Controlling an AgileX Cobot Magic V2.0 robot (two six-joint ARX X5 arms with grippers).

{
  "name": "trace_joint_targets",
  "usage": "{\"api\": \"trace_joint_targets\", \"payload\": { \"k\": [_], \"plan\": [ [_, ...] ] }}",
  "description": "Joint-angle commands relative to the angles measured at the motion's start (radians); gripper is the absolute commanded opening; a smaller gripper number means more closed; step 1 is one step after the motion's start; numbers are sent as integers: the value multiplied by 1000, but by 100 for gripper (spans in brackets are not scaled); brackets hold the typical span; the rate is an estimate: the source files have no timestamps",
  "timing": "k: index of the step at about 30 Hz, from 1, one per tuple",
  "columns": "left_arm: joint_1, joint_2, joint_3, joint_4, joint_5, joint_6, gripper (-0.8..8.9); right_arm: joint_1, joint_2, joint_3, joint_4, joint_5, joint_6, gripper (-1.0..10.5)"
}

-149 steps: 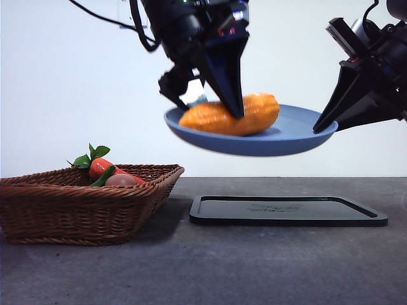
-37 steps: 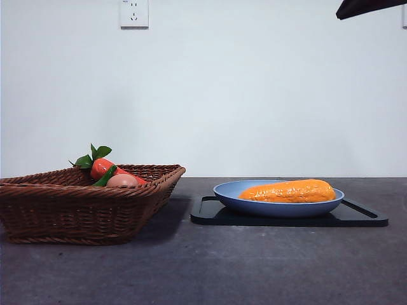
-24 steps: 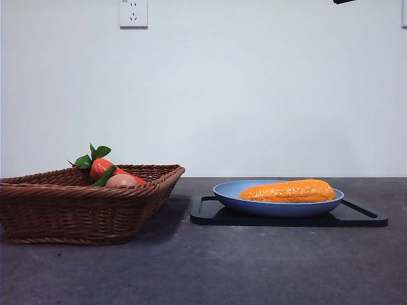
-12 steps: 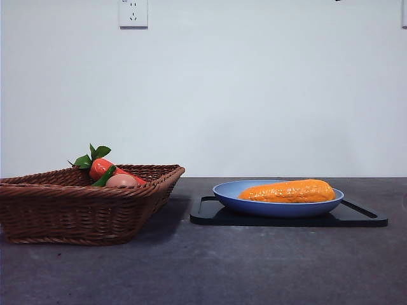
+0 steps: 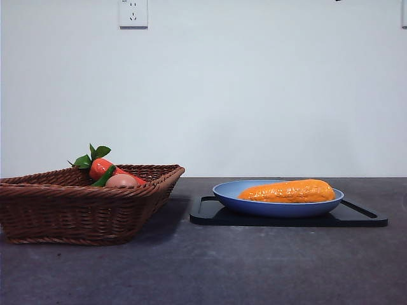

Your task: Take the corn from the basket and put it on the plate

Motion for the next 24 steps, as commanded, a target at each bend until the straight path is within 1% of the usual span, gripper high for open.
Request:
{"api": "trace_joint_targets", "payload": {
  "k": [1, 24],
  "plan": [
    [5, -4, -20, -6, 0, -21, 8, -1, 10, 13, 10, -2, -5, 2],
    [5, -3, -23, -17, 3, -21, 8, -1, 10, 13, 10, -1, -5, 2]
  ]
}}
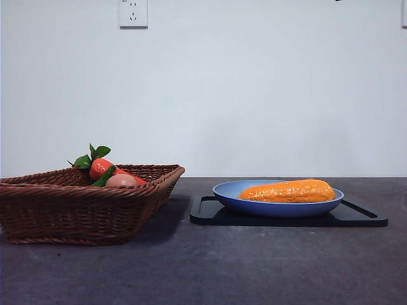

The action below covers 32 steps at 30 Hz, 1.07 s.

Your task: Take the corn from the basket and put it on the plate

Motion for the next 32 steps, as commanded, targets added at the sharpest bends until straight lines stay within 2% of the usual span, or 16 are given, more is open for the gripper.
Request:
{"api": "trace_joint_targets", "payload": {
  "k": [1, 7, 12, 16, 18, 26, 32],
  "plan": [
    [3, -2, -21, -21, 3, -2, 8, -1, 10, 13, 10, -1, -5, 2],
    [3, -2, -21, -21, 3, -2, 8, -1, 8, 13, 9, -1, -5, 2],
    [3, -2, -21, -21, 3, -2, 8, -31, -60, 7, -22, 93, -27, 2],
    [3, -2, -21, -20, 3, -2, 8, -35, -146, -50, -42, 191, -93, 2],
    [3, -2, -21, -21, 3, -2, 8, -44, -213, -126, -15, 219, -101, 2],
    [3, -2, -21, -20, 3, -2, 8, -127, -579, -568, 257, 220, -64, 2],
    [3, -2, -21, -21, 3, -2, 8, -162, -827, -818, 284, 320, -61, 2]
  ]
}}
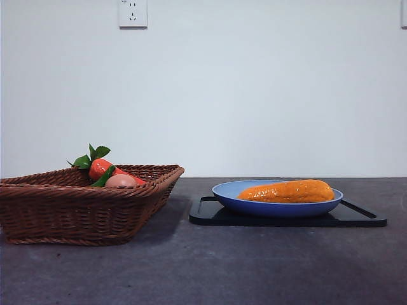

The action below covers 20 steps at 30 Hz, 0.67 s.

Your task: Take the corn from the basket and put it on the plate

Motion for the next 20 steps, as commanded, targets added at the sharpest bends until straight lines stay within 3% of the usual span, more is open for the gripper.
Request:
{"api": "trace_joint_targets", "payload": {
  "k": [1, 11, 20],
  "plan": [
    [3, -2, -21, -21, 3, -2, 8, -14, -90, -100, 5, 24, 16, 2],
    [3, -2, -21, -20, 3, -2, 8, -18, -299, -328, 3, 62, 39, 2],
    [3, -2, -21, -21, 3, -2, 8, -18, -407, -378, -96, 129, 56, 2]
  ]
}}
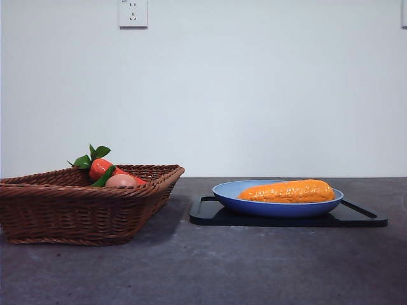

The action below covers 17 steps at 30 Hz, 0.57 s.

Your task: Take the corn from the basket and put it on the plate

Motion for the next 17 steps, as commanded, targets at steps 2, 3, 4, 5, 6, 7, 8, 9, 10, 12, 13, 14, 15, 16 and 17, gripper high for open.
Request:
{"api": "trace_joint_targets", "payload": {
  "k": [2, 3, 4, 5, 6, 7, 8, 9, 10, 12, 13, 14, 15, 16, 17],
  "plan": [
    [3, -2, -21, -19, 3, -2, 8, -2, -24, -6, -42, 21, 14, 2],
    [3, -2, -21, -20, 3, -2, 8, -1, -24, -6, -53, 21, 14, 2],
    [3, -2, -21, -20, 3, -2, 8, 0, -24, -6, -63, 21, 14, 2],
    [3, -2, -21, -19, 3, -2, 8, 0, -24, -6, -76, 20, 14, 2],
    [3, -2, -21, -19, 3, -2, 8, 0, -24, -6, -93, 19, 14, 2],
    [3, -2, -21, -20, 3, -2, 8, -1, -24, -6, -105, 19, 14, 2],
    [3, -2, -21, -19, 3, -2, 8, -1, -24, -6, -121, 19, 15, 2],
    [3, -2, -21, -19, 3, -2, 8, -1, -24, -6, -135, 19, 16, 2],
    [3, -2, -21, -19, 3, -2, 8, -1, -24, -6, -148, 19, 18, 2],
    [3, -2, -21, -19, 3, -2, 8, -1, -24, -6, -173, 19, 18, 2],
    [3, -2, -21, -19, 3, -2, 8, 0, -24, -6, -180, 19, 18, 2],
    [3, -2, -21, -18, 3, -2, 8, 0, -24, -6, -182, 19, 17, 2],
    [3, -2, -21, -19, 3, -2, 8, 0, -24, -6, -177, 19, 17, 2],
    [3, -2, -21, -19, 3, -2, 8, -1, -24, -6, -172, 19, 17, 2],
    [3, -2, -21, -19, 3, -2, 8, 0, -24, -6, -166, 19, 17, 2]
  ]
}}
